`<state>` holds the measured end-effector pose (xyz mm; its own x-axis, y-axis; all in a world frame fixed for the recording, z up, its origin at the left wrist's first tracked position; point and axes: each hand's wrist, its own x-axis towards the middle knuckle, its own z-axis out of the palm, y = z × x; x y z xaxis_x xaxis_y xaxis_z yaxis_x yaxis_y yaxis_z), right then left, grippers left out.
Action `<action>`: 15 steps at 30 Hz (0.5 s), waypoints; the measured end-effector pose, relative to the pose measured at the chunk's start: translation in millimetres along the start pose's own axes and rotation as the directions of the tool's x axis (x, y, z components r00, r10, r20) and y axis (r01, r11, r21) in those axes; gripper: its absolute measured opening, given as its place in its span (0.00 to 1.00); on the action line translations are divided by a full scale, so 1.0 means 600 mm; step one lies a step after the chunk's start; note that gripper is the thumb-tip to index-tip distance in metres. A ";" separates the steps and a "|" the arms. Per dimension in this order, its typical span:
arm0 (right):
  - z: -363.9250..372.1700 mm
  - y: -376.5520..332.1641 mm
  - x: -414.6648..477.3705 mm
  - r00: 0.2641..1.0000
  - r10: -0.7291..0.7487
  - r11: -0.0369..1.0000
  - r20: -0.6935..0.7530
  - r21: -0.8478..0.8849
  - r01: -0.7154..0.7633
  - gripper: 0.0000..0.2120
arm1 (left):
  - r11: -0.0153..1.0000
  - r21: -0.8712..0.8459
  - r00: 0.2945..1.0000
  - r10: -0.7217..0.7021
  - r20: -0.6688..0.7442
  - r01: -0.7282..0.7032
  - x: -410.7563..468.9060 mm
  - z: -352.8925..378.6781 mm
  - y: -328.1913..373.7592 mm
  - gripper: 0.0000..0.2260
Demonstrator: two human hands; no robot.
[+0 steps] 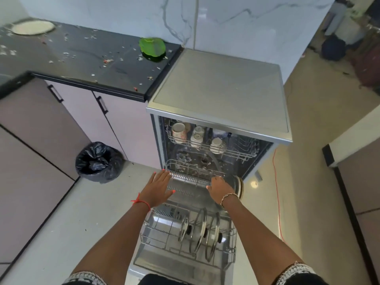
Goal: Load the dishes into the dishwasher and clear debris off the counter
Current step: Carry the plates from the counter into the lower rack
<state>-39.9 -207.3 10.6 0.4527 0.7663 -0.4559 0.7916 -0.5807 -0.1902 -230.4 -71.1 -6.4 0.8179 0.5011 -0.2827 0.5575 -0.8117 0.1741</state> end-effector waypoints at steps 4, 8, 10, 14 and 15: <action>-0.015 -0.076 0.018 0.999 -0.054 0.998 -0.005 -0.042 0.053 0.22 | 0.999 -0.008 0.999 -0.045 -0.028 0.045 -0.026 -0.019 -0.074 0.33; -0.008 -0.172 0.049 0.996 -0.086 0.995 -0.003 -0.052 0.086 0.21 | 0.997 0.004 0.996 -0.078 -0.052 0.079 -0.050 -0.029 -0.179 0.33; 0.000 -0.232 0.069 0.996 -0.084 0.996 -0.013 -0.042 0.083 0.20 | 0.997 0.002 0.995 -0.075 -0.067 0.076 -0.060 -0.035 -0.241 0.29; 0.021 -0.360 0.106 0.997 -0.069 0.998 -0.035 -0.017 0.068 0.20 | 0.998 0.021 0.994 -0.060 -0.087 0.062 -0.079 -0.064 -0.373 0.42; 0.025 -0.390 0.115 0.997 -0.066 0.998 -0.047 -0.017 0.065 0.20 | 0.997 0.012 0.993 -0.069 -0.099 0.071 -0.085 -0.069 -0.405 0.42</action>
<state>-200.1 -22.8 10.6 0.4186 0.8149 -0.4009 0.8262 -0.5250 -0.2043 -401.8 113.2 5.0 0.7874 0.5832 -0.1997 0.6121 -0.7779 0.1422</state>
